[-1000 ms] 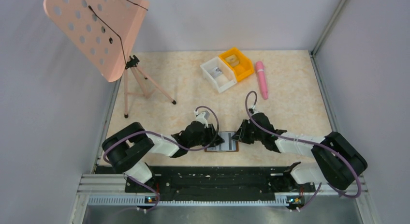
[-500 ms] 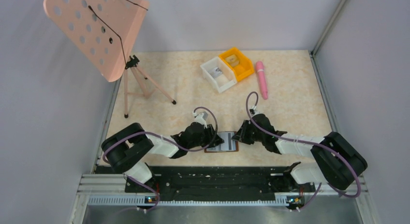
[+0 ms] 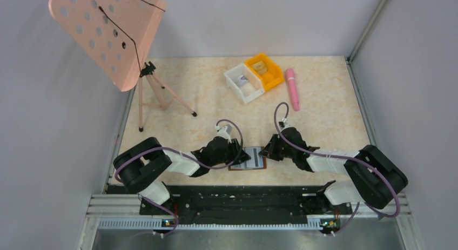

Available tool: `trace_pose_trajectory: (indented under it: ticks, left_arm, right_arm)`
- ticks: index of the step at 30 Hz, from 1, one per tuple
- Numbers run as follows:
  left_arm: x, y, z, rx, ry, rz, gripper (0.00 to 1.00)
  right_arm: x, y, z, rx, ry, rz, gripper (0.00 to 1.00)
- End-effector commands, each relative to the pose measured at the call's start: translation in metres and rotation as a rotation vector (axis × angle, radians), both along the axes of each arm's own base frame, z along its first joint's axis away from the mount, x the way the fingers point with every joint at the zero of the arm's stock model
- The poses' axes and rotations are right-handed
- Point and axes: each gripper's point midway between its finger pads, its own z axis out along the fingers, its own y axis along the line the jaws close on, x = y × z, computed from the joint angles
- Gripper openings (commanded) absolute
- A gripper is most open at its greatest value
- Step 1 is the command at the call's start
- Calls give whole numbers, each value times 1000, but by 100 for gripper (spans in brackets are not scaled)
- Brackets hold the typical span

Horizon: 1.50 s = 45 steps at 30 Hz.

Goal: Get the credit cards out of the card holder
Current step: Remove the credit card from the card holder.

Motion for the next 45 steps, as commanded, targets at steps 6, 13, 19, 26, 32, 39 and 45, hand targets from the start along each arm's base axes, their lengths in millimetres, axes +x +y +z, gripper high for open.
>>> trace_pose_trajectory:
  ticks: [6, 13, 19, 26, 32, 39, 45]
  left_arm:
    - [-10, -7, 1, -54, 33, -34, 38]
    - [-9, -6, 6, -72, 36, -18, 23]
    - [-8, -5, 10, -75, 38, -3, 2]
    - [-6, 10, 6, -28, 42, 33, 0]
    - [-9, 18, 7, -29, 48, 42, 0]
    - [-14, 28, 1, 5, 77, 50, 0]
    - [-7, 43, 4, 66, 61, 83, 0]
  right_arm:
    - [-36, -37, -54, -171, 156, -16, 0]
    - [-37, -38, -55, -176, 160, -22, 0]
    - [-35, -41, -55, -195, 164, -38, 0]
    - [-30, -47, -54, -230, 157, -68, 0]
    - [-24, -51, -52, -241, 154, -80, 0]
    - [-19, -52, -48, -248, 144, -75, 0]
    - [-14, -54, -44, -253, 130, -78, 0]
